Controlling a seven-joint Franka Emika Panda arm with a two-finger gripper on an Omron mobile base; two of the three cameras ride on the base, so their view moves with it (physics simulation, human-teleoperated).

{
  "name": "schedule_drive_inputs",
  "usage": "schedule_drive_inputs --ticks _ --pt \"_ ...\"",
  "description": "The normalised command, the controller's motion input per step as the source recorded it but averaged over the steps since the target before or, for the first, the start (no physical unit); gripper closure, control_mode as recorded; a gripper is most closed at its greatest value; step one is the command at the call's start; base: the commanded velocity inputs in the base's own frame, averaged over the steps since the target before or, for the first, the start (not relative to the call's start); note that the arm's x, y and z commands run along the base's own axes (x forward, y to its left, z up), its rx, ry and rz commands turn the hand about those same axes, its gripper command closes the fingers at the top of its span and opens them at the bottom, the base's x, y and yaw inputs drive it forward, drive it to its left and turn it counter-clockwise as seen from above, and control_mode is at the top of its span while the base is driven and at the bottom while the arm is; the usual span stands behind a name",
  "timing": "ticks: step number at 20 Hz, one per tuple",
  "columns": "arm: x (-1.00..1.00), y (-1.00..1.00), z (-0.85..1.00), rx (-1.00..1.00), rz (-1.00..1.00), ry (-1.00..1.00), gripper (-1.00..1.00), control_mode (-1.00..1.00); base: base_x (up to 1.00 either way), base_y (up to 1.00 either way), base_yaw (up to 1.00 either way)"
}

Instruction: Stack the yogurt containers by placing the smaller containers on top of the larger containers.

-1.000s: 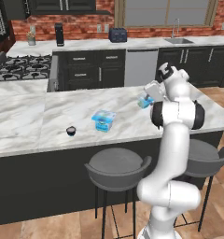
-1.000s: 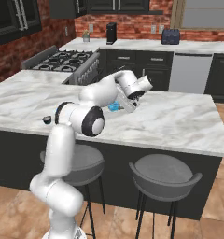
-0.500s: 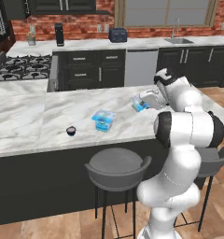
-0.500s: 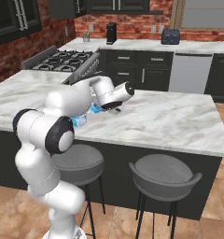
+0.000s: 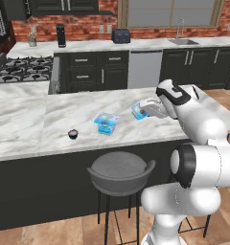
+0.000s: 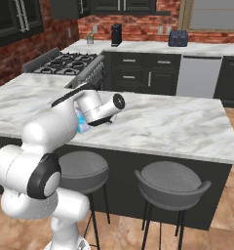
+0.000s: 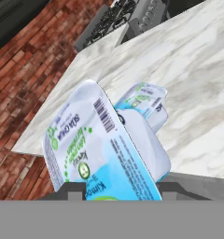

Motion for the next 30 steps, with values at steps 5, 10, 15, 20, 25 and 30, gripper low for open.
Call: schedule_drive_inputs --ticks 5,10,15,20,25,30 --pt "-0.05 0.17 0.34 0.08 0.00 0.23 1.00 -1.00 0.00 0.00 0.00" --pt "-0.03 0.06 0.15 0.10 0.00 0.20 1.00 -1.00 0.00 0.00 0.00" --pt "0.00 0.02 -0.02 0.06 0.00 0.13 1.00 -1.00 0.00 0.00 0.00" --pt "0.00 0.18 0.00 0.02 0.00 0.12 1.00 -1.00 0.00 0.00 0.00" --pt "0.06 0.24 -0.01 0.00 0.00 0.11 1.00 -1.00 0.00 0.00 0.00" --pt "0.28 0.01 -0.19 0.06 0.00 0.12 1.00 -1.00 0.00 0.00 0.00"
